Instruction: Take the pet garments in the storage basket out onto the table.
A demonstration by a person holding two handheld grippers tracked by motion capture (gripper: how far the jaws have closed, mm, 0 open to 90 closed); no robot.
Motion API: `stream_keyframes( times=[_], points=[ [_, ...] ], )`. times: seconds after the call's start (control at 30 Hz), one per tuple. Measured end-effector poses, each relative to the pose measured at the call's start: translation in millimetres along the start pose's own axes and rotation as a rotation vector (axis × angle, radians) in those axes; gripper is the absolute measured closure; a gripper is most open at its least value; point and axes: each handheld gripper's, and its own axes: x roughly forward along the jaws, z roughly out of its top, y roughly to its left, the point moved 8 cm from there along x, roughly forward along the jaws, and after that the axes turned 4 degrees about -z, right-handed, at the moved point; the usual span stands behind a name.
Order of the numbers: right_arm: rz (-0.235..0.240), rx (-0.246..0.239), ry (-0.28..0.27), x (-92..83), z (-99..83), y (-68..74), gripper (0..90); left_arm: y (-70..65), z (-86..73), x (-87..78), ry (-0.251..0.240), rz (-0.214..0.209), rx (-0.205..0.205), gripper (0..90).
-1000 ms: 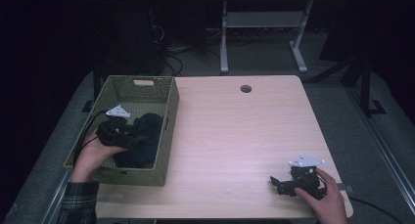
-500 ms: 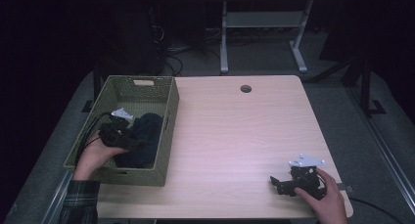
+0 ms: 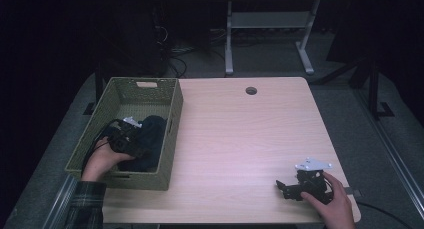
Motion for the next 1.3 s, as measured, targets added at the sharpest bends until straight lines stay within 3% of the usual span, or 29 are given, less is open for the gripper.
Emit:
stream_keyframes(
  times=[0.2,0.3,0.33,0.37,0.53,0.77,0.93,1.3],
  points=[
    [0.0,0.0,0.0,0.0,0.0,0.0,0.0,0.4,-2.0,3.6,0.024,-0.005,0.002,27.0],
    [0.0,0.0,0.0,0.0,0.0,0.0,0.0,0.8,-2.8,3.2,0.032,-0.009,-0.009,39.7],
    [0.0,0.0,0.0,0.0,0.0,0.0,0.0,-0.2,-3.6,3.6,0.044,-0.02,-0.009,49.5],
    [0.0,0.0,0.0,0.0,0.0,0.0,0.0,-0.2,-3.6,3.6,0.044,-0.02,-0.009,53.6],
    [0.0,0.0,0.0,0.0,0.0,0.0,0.0,-1.5,-3.8,0.7,0.066,-0.039,-0.019,67.0],
    [0.0,0.001,0.0,0.0,0.0,0.0,0.0,-0.6,3.7,-12.8,-0.021,-0.05,-0.054,70.9],
    [0.0,0.0,0.0,0.0,0.0,0.0,0.0,-0.8,8.5,-24.6,-0.075,-0.058,-0.049,70.9],
    [0.0,0.0,0.0,0.0,0.0,0.0,0.0,-1.4,20.8,-60.1,-0.258,-0.079,-0.057,71.9]
  ],
)
